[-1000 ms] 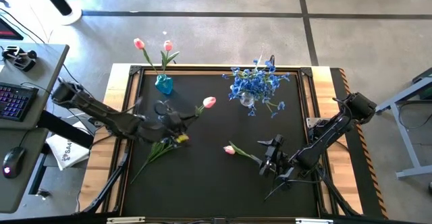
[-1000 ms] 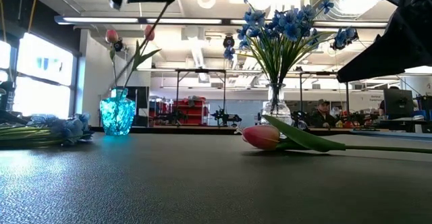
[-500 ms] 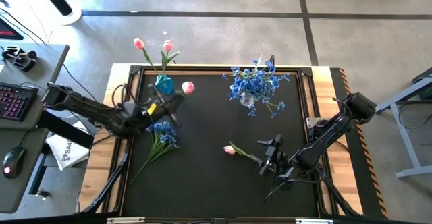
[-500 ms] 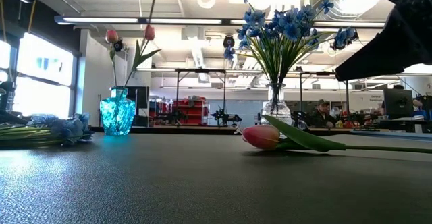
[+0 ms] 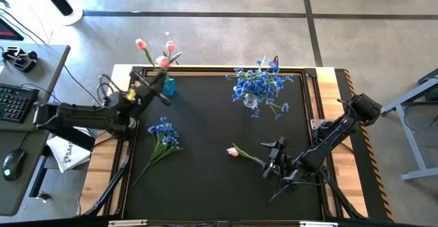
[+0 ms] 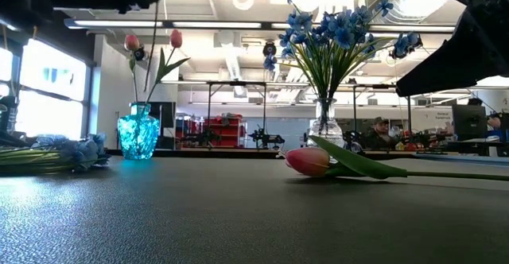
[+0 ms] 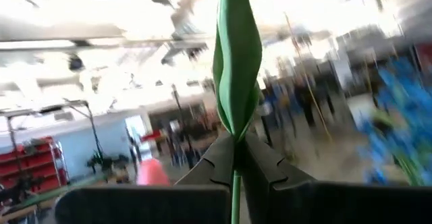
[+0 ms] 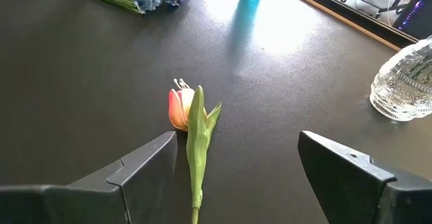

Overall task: Sort flowers into vase by color
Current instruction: Put the left pink flower into the blue vase

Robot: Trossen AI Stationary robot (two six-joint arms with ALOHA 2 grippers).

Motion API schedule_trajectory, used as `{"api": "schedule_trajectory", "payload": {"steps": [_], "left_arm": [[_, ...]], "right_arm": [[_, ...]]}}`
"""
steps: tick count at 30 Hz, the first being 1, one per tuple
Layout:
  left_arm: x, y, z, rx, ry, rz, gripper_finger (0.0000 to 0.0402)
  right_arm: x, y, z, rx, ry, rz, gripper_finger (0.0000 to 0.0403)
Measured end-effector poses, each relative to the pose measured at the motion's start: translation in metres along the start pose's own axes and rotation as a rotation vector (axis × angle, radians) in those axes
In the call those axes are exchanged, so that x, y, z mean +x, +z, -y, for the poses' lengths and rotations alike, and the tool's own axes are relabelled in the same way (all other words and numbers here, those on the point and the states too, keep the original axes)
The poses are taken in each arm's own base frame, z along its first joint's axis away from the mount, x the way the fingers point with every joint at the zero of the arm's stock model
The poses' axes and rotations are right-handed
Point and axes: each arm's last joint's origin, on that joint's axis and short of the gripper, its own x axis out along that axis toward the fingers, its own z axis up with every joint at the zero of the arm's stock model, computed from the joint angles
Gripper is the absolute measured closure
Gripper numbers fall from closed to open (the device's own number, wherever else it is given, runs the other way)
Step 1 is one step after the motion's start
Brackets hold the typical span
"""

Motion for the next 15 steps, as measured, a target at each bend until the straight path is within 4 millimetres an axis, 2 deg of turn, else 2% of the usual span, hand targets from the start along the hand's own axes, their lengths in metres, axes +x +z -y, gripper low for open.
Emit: {"api": "schedule_trajectory", "payload": {"steps": [5,11,15], "left_arm": [[-0.005,-0.008,-0.022,-0.068,0.141,0.113,0.0401],[-0.004,-0.027,-0.029,-0.071,0.206,0.060,0.0401],[-0.002,-0.032,-0.032,-0.106,0.224,0.039,0.0401]], "right_arm": [[0.000,0.000,0.000,0.000,0.000,0.000,0.0096],[0.000,0.000,0.000,0.000,0.000,0.000,0.0096],[0.000,0.000,0.000,0.002,0.000,0.000,0.0096]]}}
